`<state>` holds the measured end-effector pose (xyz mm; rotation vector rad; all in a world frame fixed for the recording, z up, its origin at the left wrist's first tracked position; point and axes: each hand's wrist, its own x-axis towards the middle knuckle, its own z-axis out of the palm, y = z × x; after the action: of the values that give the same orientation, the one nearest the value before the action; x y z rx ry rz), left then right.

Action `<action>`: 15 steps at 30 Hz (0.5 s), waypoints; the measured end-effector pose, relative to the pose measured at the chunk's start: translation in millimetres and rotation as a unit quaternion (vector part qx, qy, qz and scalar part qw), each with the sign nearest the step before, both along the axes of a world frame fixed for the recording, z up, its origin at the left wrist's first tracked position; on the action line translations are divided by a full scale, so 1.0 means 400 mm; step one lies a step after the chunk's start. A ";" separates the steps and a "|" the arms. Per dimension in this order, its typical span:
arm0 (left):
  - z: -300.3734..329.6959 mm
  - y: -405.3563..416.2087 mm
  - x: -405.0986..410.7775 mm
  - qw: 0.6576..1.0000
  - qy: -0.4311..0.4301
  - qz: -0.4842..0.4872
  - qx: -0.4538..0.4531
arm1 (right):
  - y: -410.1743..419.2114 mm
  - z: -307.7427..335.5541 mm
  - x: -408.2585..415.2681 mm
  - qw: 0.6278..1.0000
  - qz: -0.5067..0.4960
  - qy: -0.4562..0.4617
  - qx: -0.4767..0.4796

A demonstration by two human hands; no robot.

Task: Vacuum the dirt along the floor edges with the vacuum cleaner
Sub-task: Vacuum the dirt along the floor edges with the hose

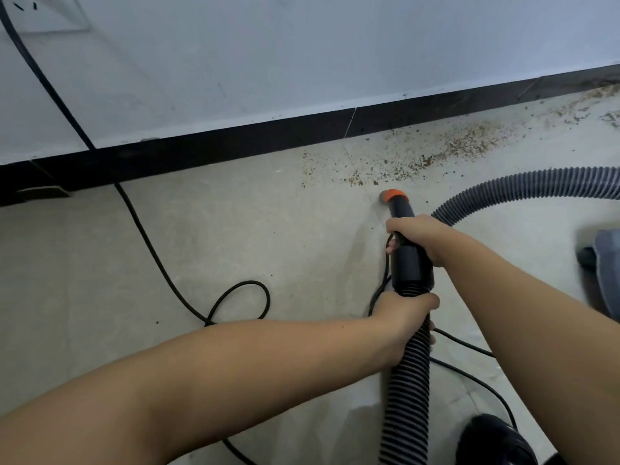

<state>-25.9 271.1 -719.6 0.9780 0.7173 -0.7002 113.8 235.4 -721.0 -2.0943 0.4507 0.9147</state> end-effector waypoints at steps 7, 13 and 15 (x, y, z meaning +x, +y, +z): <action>-0.017 -0.007 0.086 1.000 -0.017 0.021 -0.014 | -0.026 -0.010 0.088 0.999 -0.045 -0.008 0.023; -0.013 -0.041 0.083 0.998 -0.002 0.058 -0.012 | -0.019 -0.011 0.098 0.999 0.037 0.012 0.010; -0.016 -0.043 0.068 0.997 -0.003 0.073 0.002 | 0.000 -0.009 0.084 0.998 0.058 0.016 0.016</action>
<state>1.2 253.8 -725.8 0.9208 0.7764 -0.5680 147.3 235.4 -724.4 -2.0972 0.3323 1.0166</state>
